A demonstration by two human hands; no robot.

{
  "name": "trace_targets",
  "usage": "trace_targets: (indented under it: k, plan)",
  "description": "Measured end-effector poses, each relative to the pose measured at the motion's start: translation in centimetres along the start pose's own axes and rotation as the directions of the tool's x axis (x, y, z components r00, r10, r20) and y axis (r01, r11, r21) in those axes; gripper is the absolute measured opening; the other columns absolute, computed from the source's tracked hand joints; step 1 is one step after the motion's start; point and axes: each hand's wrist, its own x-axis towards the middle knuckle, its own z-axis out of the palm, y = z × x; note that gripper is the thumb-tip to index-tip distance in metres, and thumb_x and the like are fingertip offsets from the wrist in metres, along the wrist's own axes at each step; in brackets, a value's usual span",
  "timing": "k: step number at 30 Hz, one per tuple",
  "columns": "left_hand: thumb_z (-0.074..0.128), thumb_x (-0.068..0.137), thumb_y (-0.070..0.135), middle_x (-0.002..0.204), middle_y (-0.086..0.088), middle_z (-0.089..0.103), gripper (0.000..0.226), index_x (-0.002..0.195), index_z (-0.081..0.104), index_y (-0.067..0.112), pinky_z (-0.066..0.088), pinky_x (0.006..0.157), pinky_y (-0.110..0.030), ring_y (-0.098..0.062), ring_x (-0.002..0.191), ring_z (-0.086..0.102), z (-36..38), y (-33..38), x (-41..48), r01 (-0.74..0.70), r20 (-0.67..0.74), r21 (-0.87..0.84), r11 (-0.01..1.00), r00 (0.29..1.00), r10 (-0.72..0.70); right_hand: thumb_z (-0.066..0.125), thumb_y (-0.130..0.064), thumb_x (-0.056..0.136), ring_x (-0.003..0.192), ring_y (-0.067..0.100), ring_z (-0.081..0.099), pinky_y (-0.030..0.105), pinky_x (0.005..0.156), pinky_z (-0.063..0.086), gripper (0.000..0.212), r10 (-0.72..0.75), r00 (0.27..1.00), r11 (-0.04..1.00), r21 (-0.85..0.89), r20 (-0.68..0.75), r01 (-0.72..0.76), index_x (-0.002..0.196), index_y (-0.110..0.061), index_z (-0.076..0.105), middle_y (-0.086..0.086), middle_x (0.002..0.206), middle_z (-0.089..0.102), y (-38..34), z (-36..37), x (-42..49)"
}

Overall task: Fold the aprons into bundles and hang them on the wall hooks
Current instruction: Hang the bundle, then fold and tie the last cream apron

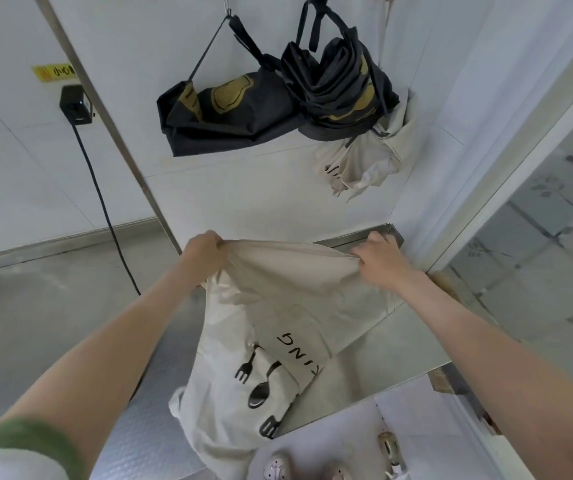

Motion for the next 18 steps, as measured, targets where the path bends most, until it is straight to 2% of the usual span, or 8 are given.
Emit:
trace_targets:
  k: [2,4,6,8,11,13,15,18]
  plan:
    - [0.043,0.094,0.015,0.099,-0.015,0.06,0.022,0.095,0.061,0.001,0.041,0.077,-0.029,-0.031,0.101,0.057,0.7,-1.0,-0.1,0.056,0.076,-0.04,0.998,0.996,-0.053,0.041,-0.002,0.086,0.101,0.028,0.051,0.034,0.087,0.033,0.023,0.04,0.999,0.988,0.153,-0.028,-0.035,0.089,-0.009,0.063,0.009,0.089,0.06,-0.3,0.2,0.1]
    - [0.052,0.092,0.02,0.081,-0.007,0.056,0.017,0.084,0.059,0.006,0.045,0.072,-0.032,-0.027,0.086,0.057,1.9,-2.5,-0.7,0.107,0.182,-0.125,0.986,0.98,-0.083,0.039,0.001,0.085,0.083,0.031,0.054,0.037,0.071,0.039,0.023,0.08,0.997,0.947,0.313,-0.001,-0.076,0.067,-0.011,0.047,0.01,0.074,0.054,-0.3,0.4,-0.2]
    - [0.055,0.09,0.018,0.071,-0.004,0.049,0.021,0.071,0.048,0.012,0.038,0.063,-0.031,-0.028,0.078,0.053,3.3,-3.7,-1.0,0.084,0.205,-0.131,0.988,0.977,-0.056,0.038,0.0,0.087,0.079,0.03,0.053,0.039,0.066,0.04,0.025,0.097,0.995,0.936,0.338,0.019,-0.098,0.067,-0.013,0.039,0.011,0.074,0.053,-0.3,0.8,-0.6]
    - [0.049,0.092,0.016,0.069,-0.007,0.046,0.027,0.068,0.036,0.014,0.032,0.062,-0.032,-0.028,0.073,0.049,4.3,-4.0,-1.1,0.048,0.113,-0.146,0.988,0.993,-0.031,0.039,-0.004,0.091,0.086,0.032,0.056,0.04,0.07,0.041,0.015,0.096,0.995,0.951,0.293,0.023,-0.098,0.078,-0.011,0.044,0.015,0.087,0.06,-0.7,1.0,-1.1]
    - [0.046,0.094,0.017,0.067,-0.008,0.045,0.024,0.073,0.036,0.012,0.029,0.057,-0.033,-0.024,0.065,0.042,4.1,-3.0,-0.8,0.017,-0.044,-0.291,0.957,0.999,-0.031,0.038,-0.012,0.096,0.093,0.033,0.058,0.039,0.074,0.042,0.013,0.086,0.996,0.964,0.249,0.037,-0.092,0.093,-0.008,0.05,0.016,0.099,0.062,-1.3,1.5,-1.2]
    - [0.055,0.093,0.024,0.067,-0.004,0.046,0.025,0.078,0.042,0.009,0.031,0.055,-0.032,-0.023,0.066,0.042,3.4,-2.5,-0.4,0.021,-0.083,-0.379,0.925,0.995,-0.056,0.038,-0.018,0.096,0.094,0.033,0.057,0.037,0.073,0.04,0.018,0.131,0.99,0.966,0.219,0.047,-0.138,0.081,-0.012,0.045,0.014,0.091,0.059,-1.6,1.4,-1.2]
    - [0.065,0.087,0.037,0.073,-0.004,0.056,0.034,0.087,0.053,0.006,0.041,0.058,-0.032,-0.023,0.069,0.052,2.9,-2.4,-0.1,0.098,-0.011,-0.46,0.882,0.993,-0.116,0.042,-0.027,0.092,0.089,0.03,0.053,0.033,0.069,0.037,0.025,0.21,0.976,0.939,0.264,0.058,-0.218,0.07,-0.016,0.037,0.006,0.078,0.05,-1.6,1.3,-1.4]
    - [0.072,0.083,0.036,0.092,-0.006,0.073,0.045,0.112,0.064,0.003,0.058,0.077,-0.035,-0.022,0.081,0.07,3.1,-3.5,-0.3,0.308,0.397,-0.71,0.633,0.918,-0.001,0.059,-0.04,0.085,0.09,0.022,0.043,0.033,0.071,0.035,0.03,0.263,0.951,0.877,0.372,0.162,-0.305,0.084,-0.015,0.043,0.001,0.086,0.045,-1.2,1.4,-1.5]
